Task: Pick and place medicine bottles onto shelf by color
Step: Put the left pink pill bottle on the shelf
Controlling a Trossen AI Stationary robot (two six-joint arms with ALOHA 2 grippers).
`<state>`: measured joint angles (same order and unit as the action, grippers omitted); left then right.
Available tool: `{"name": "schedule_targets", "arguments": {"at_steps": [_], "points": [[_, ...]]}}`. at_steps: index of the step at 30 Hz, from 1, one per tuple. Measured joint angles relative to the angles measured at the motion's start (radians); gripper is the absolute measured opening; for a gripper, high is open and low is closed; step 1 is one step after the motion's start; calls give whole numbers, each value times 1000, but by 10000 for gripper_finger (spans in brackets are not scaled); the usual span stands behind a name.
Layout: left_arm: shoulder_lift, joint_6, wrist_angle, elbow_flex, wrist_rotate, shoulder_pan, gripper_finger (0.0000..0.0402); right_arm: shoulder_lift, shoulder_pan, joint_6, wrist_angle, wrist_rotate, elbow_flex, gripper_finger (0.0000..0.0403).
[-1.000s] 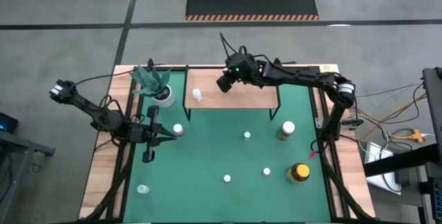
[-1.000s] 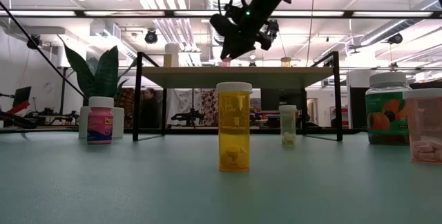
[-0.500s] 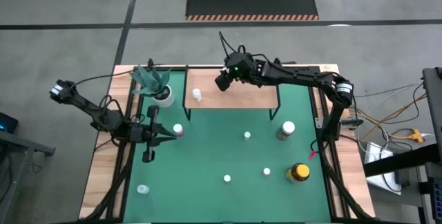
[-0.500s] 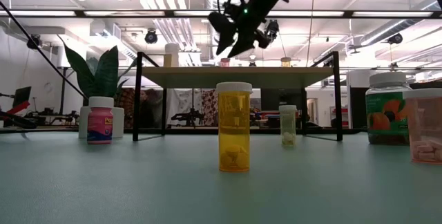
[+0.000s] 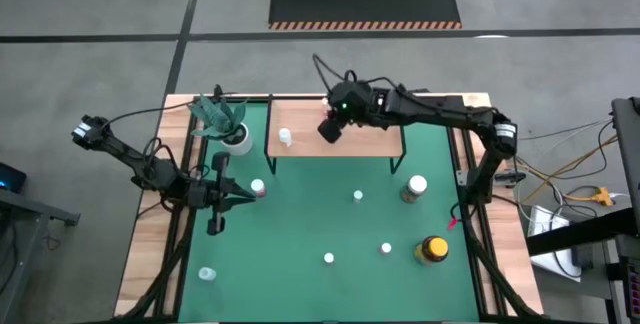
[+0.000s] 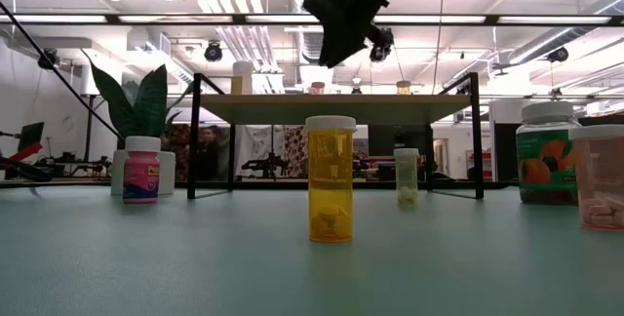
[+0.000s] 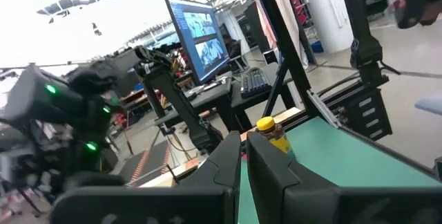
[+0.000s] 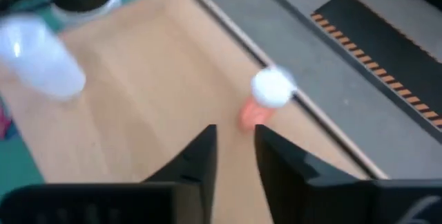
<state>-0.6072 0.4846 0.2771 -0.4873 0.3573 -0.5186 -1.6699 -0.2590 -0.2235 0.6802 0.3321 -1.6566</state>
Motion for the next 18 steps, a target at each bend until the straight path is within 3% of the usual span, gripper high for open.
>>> {"name": "schedule_targets", "arguments": {"at_steps": [5,18], "points": [[0,45,1,0,0,0,8,0,6,7,-105,3,83,17],[2,130,3,-1,0,0,8,-24,-16,16,-274,10,151,12]]}}
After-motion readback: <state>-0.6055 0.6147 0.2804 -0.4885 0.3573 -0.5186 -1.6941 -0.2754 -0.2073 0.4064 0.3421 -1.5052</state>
